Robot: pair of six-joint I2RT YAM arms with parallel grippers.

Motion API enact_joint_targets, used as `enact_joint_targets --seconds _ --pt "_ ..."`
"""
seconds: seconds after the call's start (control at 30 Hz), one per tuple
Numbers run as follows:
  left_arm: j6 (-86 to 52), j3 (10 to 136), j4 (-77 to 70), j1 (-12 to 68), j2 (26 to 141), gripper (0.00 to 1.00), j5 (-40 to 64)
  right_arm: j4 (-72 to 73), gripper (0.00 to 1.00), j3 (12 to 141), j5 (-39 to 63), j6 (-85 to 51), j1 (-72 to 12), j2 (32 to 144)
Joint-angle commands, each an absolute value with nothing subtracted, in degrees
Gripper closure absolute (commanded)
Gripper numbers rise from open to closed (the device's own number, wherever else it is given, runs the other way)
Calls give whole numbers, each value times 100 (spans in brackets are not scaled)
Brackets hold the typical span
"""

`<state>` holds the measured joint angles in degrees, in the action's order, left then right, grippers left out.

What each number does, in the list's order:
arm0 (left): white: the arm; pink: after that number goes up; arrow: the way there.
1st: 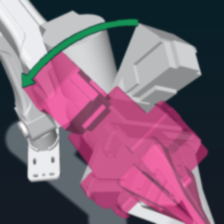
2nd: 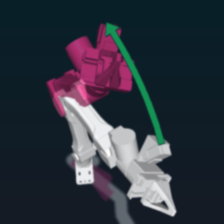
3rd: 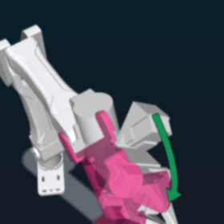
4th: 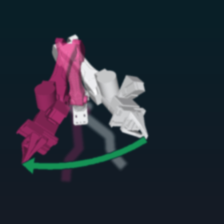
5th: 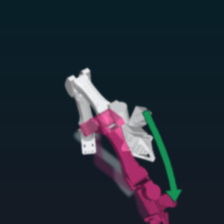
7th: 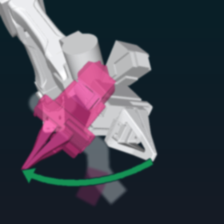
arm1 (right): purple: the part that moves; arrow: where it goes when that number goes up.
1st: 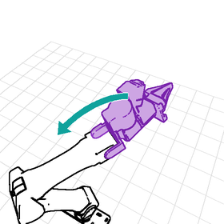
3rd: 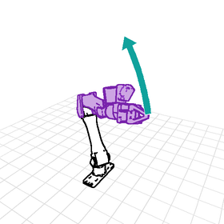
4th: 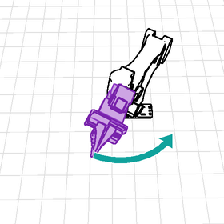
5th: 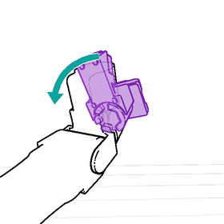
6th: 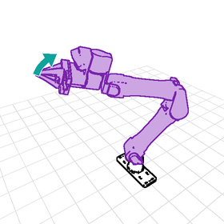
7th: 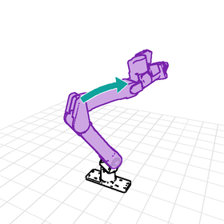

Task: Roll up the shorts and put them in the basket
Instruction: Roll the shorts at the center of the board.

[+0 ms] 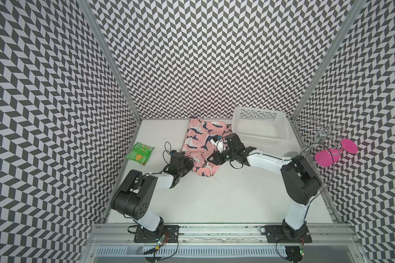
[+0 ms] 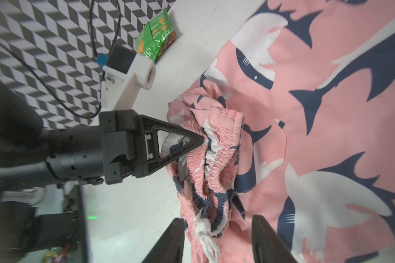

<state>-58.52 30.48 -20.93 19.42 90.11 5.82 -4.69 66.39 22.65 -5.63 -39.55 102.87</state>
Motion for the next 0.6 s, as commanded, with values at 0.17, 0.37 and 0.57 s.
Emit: enact_joint_targets --seconds 0.17,0.37,0.57 --pt "-6004 2685 -822 1755 8408 100 900 1223 39 4786 -1349 1457 -6108 9085" --pt "-6001 2687 -397 1705 8228 100 1161 2044 36 4588 -2878 2680 -7000 9557" --pt "-6020 2687 -290 1696 8090 100 1353 2861 35 4622 -3408 3649 -7389 10330"
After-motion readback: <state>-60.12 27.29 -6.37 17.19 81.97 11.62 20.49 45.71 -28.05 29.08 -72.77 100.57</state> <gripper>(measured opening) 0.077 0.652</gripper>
